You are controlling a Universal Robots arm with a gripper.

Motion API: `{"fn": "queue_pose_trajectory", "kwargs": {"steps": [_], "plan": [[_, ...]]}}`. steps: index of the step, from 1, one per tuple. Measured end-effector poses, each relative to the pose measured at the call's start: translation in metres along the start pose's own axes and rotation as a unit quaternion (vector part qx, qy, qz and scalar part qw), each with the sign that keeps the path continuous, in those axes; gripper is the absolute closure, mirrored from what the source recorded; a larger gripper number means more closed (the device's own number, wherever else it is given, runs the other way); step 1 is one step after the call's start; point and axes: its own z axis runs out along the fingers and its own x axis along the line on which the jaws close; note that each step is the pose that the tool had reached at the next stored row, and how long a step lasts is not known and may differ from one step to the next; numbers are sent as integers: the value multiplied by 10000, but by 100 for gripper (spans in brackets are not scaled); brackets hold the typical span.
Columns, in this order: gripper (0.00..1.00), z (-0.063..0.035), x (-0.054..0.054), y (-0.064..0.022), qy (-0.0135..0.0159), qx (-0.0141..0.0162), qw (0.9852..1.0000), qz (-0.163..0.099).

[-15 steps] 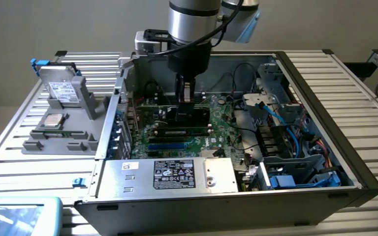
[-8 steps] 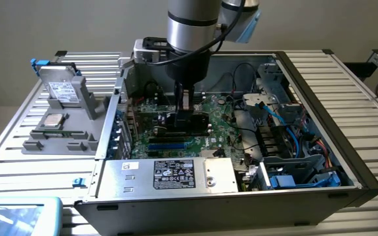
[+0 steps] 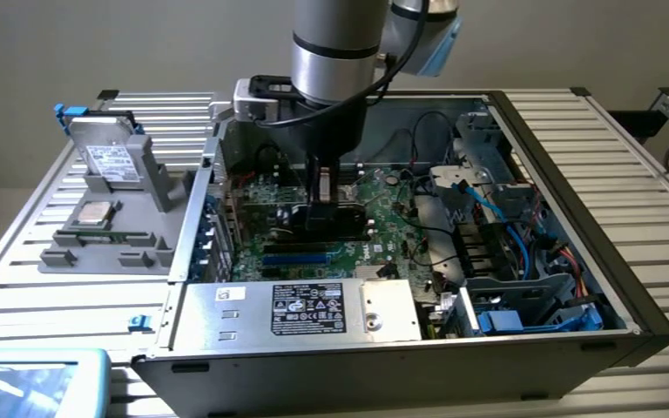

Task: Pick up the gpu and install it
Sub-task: 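Insert the gpu into the slot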

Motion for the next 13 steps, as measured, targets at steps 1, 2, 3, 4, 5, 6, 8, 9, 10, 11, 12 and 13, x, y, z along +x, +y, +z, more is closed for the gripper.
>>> {"fn": "queue_pose_trajectory", "kwargs": {"steps": [1, 2, 3, 4, 5, 6, 8, 9, 10, 11, 12, 13], "plan": [[72, 13, 1, 5, -9, 0, 10000, 0], [72, 21, 5, 9, -19, -1, 10000, 0], [72, 32, 11, 12, -36, -1, 10000, -2], [72, 44, 18, 14, -53, -1, 10000, -4], [72, 56, 23, 15, -66, -1, 10000, -5], [72, 68, 27, 16, -76, -2, 10000, -5], [72, 96, 33, 18, -88, -2, 10000, -6], [72, 109, 36, 20, -92, -3, 10000, -6], [72, 120, 40, 21, -99, -5, 10000, -7], [72, 131, 44, 24, -109, -8, 9999, -7], [72, 140, 49, 28, -120, -10, 9999, -8], [72, 145, 53, 35, -129, -14, 9999, -8]]}}
